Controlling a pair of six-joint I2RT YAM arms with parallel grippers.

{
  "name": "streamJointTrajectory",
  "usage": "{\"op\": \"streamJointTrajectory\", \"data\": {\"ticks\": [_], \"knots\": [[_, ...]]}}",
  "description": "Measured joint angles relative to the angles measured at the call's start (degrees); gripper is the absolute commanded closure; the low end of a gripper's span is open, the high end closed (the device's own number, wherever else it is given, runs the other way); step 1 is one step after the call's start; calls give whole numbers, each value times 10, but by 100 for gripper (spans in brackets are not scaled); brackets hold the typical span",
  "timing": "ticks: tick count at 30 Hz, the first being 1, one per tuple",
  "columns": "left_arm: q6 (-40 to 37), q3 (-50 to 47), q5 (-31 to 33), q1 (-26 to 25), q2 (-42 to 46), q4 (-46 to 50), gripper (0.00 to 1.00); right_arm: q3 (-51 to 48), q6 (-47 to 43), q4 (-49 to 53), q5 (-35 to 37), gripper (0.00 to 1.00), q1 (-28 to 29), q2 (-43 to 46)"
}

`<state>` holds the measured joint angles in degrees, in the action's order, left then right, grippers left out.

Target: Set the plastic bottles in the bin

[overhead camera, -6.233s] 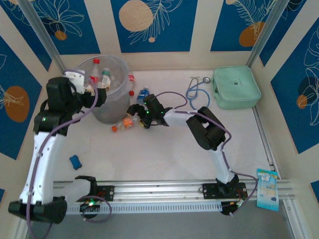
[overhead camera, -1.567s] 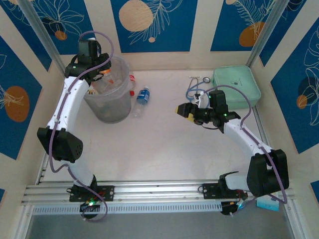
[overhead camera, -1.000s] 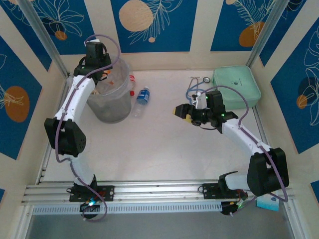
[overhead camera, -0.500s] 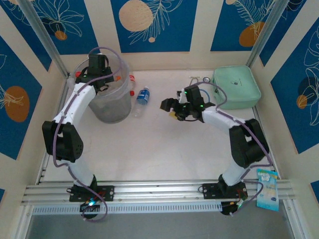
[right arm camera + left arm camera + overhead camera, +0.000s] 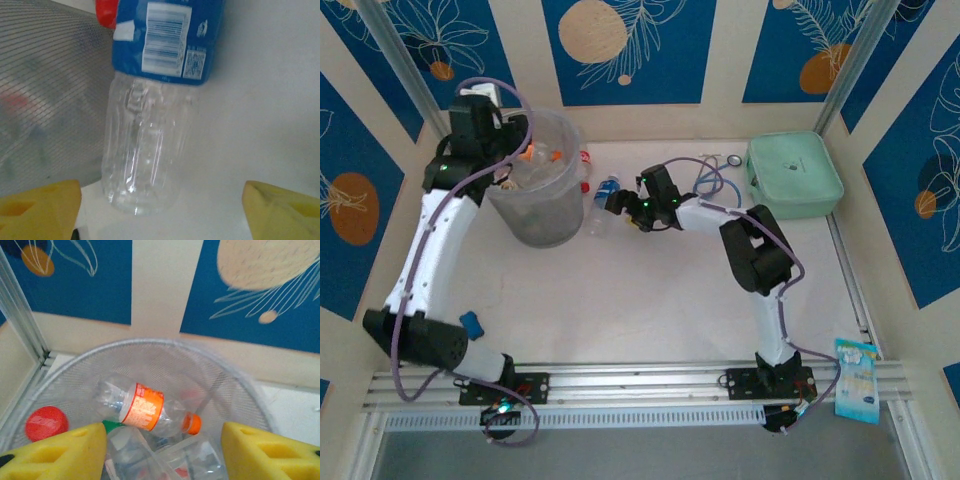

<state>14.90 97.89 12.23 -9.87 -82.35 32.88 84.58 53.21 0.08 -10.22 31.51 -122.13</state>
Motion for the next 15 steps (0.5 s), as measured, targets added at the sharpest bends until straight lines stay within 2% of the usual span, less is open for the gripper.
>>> {"op": "streamJointTrajectory", "data": {"ticks": [9, 15], "knots": [[3, -28, -46, 0, 77, 24, 36, 73, 2, 24, 15, 25, 12, -52], [38, -74, -112, 0, 89, 23, 36, 82, 2, 40, 15, 22, 14, -69]]}}
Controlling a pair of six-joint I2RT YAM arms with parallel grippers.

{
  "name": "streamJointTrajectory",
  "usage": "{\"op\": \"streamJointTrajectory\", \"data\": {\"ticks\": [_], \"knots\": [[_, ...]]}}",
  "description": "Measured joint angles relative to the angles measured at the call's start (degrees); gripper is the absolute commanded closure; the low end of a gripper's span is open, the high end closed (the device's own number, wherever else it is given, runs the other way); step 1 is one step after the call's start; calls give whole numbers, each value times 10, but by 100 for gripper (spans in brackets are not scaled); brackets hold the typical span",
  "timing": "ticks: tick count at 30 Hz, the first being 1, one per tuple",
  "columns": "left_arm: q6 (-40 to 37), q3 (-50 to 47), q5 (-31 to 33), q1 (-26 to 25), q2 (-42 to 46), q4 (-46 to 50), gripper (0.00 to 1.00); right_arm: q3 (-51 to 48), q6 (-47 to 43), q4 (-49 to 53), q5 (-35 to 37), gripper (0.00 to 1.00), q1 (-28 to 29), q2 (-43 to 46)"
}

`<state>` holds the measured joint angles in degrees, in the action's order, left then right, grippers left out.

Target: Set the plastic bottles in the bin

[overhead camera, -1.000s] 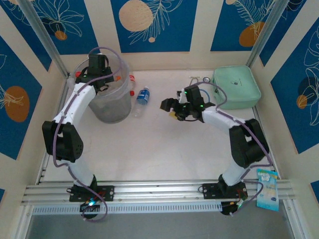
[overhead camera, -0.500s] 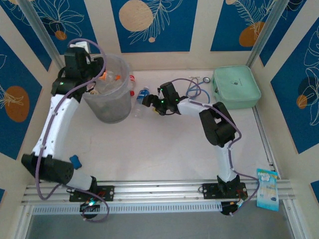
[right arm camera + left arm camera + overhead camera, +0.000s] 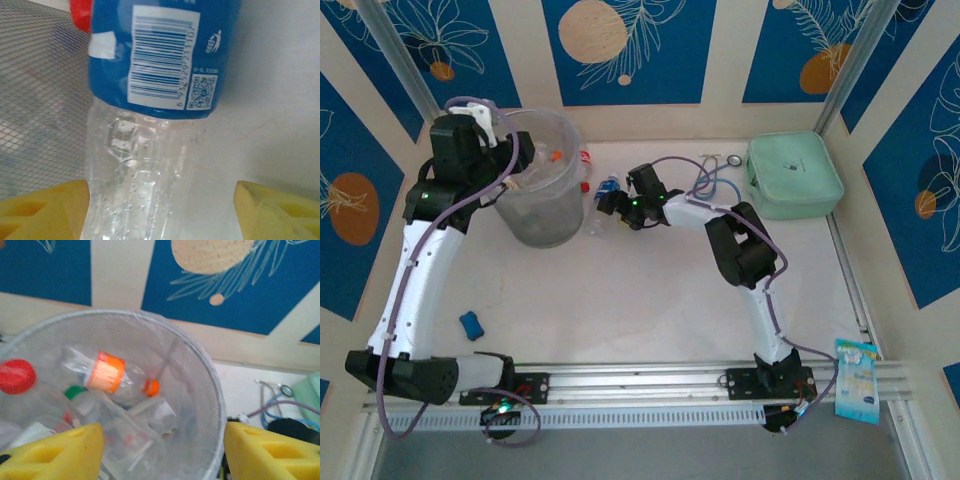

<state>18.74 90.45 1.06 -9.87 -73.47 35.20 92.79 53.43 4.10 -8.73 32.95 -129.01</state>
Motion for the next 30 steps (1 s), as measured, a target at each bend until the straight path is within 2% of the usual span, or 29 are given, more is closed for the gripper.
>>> {"op": "streamJointTrajectory", "data": {"ticks": [4, 8, 14, 20, 24, 28, 30], "knots": [[34, -22, -50, 0, 0, -11, 37, 7, 0, -2, -7, 27, 0, -12], [67, -52, -90, 0, 0, -46, 37, 4, -5, -12, -16, 46, -3, -9], [111, -99, -137, 0, 0, -89, 37, -65, -25, -14, -26, 63, -24, 48], [129, -102, -146, -1, 1, -109, 36, -169, -62, 20, -59, 73, -68, 182], [149, -106, -150, -11, 3, -130, 38, -238, -102, 24, -82, 81, -95, 309], [161, -104, -145, -53, 2, -143, 36, -309, -158, 28, -100, 82, -97, 432], [164, -99, -142, -81, 0, -148, 30, -344, -190, 29, -111, 83, -97, 487]]}}
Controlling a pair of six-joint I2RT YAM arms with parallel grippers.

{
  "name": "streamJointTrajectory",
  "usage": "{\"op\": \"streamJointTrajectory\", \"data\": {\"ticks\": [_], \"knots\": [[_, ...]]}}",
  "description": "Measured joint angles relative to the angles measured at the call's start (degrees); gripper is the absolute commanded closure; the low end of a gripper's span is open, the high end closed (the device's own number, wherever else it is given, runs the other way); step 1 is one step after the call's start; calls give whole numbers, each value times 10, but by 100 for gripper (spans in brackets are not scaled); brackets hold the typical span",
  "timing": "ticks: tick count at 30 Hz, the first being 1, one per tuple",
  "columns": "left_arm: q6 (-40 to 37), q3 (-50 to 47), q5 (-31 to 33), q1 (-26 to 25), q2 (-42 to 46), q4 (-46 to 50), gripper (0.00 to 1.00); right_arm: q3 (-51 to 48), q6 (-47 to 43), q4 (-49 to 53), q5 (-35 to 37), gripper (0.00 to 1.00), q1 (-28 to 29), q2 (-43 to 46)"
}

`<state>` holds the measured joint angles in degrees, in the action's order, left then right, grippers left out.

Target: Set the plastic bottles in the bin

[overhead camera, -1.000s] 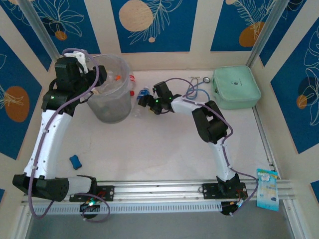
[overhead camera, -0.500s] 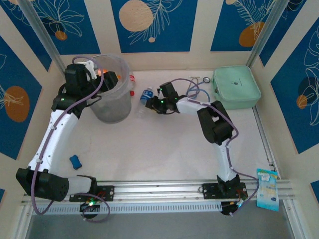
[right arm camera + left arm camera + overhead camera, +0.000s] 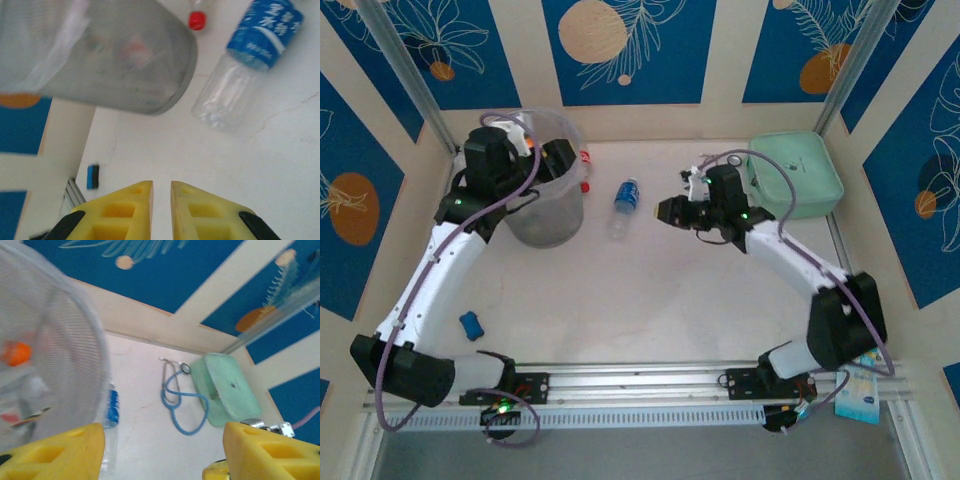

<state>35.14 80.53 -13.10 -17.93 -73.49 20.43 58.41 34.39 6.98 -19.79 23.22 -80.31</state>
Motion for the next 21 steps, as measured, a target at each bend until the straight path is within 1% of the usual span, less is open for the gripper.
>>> {"op": "streamJointTrajectory", "data": {"ticks": [1, 3, 5, 6, 8, 11, 13, 16, 17, 21], "knots": [[0, 6, 1, -15, -3, -1, 27, -21, -19, 0, -4, 84, 0, 32], [1, 20, 1, -39, -14, -3, 24, -52, -47, 2, -4, 83, 0, 83], [-4, 35, 7, -58, -29, -7, 23, -68, -60, 9, 5, 74, -1, 120], [-5, 37, 10, -63, -34, -10, 23, -68, -63, 11, 8, 70, -3, 123], [-9, 37, 22, -70, -43, -12, 22, -61, -56, 15, 25, 53, -2, 111], [-13, 37, 45, -72, -49, -12, 17, -27, -33, 25, 70, 27, 13, 49], [-21, 37, 61, -76, -49, -11, 15, 13, -9, 36, 94, 16, 28, -12], [-32, 37, 81, -82, -46, -3, 13, 82, 20, 44, 120, 3, 45, -110], [-37, 36, 88, -84, -43, 4, 13, 105, 27, 49, 131, 0, 51, -139], [-48, 28, 108, -86, -21, 27, 12, 208, 43, 88, 176, 1, 69, -257]]}}
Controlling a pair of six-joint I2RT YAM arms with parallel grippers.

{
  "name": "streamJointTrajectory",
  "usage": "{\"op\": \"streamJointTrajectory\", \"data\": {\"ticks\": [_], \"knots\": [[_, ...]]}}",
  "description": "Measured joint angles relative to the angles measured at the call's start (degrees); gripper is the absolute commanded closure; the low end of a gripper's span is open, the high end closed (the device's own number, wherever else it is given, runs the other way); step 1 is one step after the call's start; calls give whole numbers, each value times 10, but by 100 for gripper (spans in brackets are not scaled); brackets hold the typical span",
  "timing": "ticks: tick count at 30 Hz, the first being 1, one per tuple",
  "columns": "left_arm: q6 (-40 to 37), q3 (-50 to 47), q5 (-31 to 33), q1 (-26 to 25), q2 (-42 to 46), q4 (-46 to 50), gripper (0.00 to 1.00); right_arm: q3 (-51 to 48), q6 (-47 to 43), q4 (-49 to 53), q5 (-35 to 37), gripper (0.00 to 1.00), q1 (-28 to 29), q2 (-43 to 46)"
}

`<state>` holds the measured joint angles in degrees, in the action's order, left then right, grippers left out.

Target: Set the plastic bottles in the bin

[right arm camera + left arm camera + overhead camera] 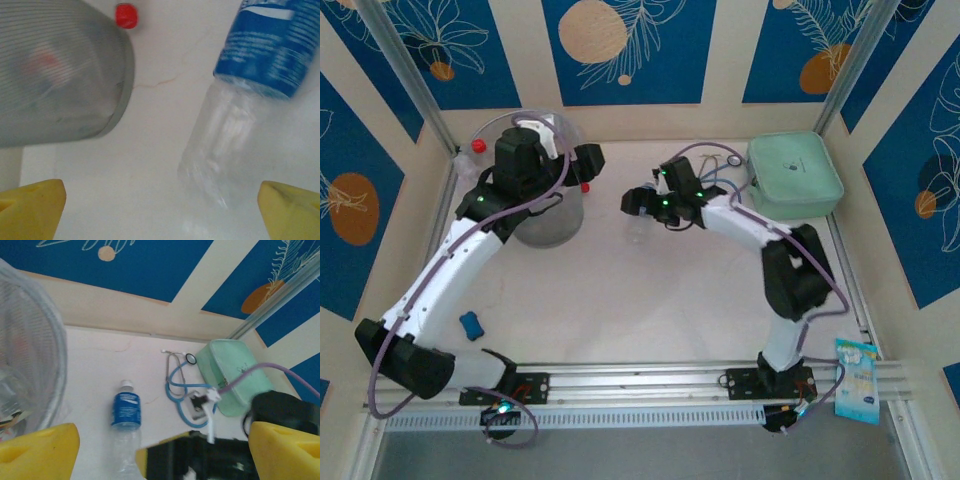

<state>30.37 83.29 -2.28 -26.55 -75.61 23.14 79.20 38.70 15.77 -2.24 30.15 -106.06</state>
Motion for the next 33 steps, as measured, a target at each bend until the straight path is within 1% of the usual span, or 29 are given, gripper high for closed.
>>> {"op": "streamJointTrajectory", "data": {"ticks": [2, 5, 8, 10, 12, 13, 14, 16, 17, 18, 19, 22, 24, 25, 27, 29, 32, 33], "knots": [[-7, -9, 10, 0, 18, 9, 12, 49, 6, 24, 16, 1, 4, -57], [-12, -18, 22, 0, 41, 19, 11, 89, 8, 56, 39, 1, 6, -114], [-19, -20, 29, 0, 51, 21, 11, 98, 10, 83, 57, 1, 6, -142], [-23, -22, 31, 0, 54, 21, 11, 98, 10, 96, 66, 4, 3, -146], [-24, -25, 33, 0, 54, 22, 11, 98, 11, 107, 68, 9, 1, -146], [-24, -28, 34, 0, 54, 23, 11, 98, 12, 108, 68, 13, -1, -146], [-24, -31, 35, 0, 54, 23, 11, 95, 12, 106, 68, 18, -3, -146], [-24, -35, 35, 0, 54, 23, 11, 80, 11, 102, 68, 32, -6, -142], [-24, -36, 35, 0, 54, 23, 11, 68, 7, 101, 68, 37, -6, -137], [-24, -37, 34, 0, 54, 23, 11, 56, 6, 96, 67, 41, -7, -130], [-24, -38, 34, 0, 54, 23, 11, 42, 3, 94, 68, 42, -8, -116], [-22, -38, 34, 0, 54, 23, 10, 3, -10, 92, 67, 43, -9, -70], [-17, -38, 22, 0, 54, 21, 10, -34, -26, 81, 57, 46, -11, -22], [-10, -39, 10, 0, 54, 17, 9, -63, -35, 66, 43, 50, -12, 12], [5, -43, -16, 0, 54, -1, 8, -120, -50, 29, 0, 55, -19, 78], [23, -50, -42, -2, 54, -23, 6, -176, -69, -16, -63, 59, -28, 145], [39, -56, -68, -4, 49, -48, 4, -220, -101, -64, -153, 62, -38, 202], [42, -56, -74, -4, 46, -54, 3, -227, -109, -79, -179, 65, -40, 209]]}}
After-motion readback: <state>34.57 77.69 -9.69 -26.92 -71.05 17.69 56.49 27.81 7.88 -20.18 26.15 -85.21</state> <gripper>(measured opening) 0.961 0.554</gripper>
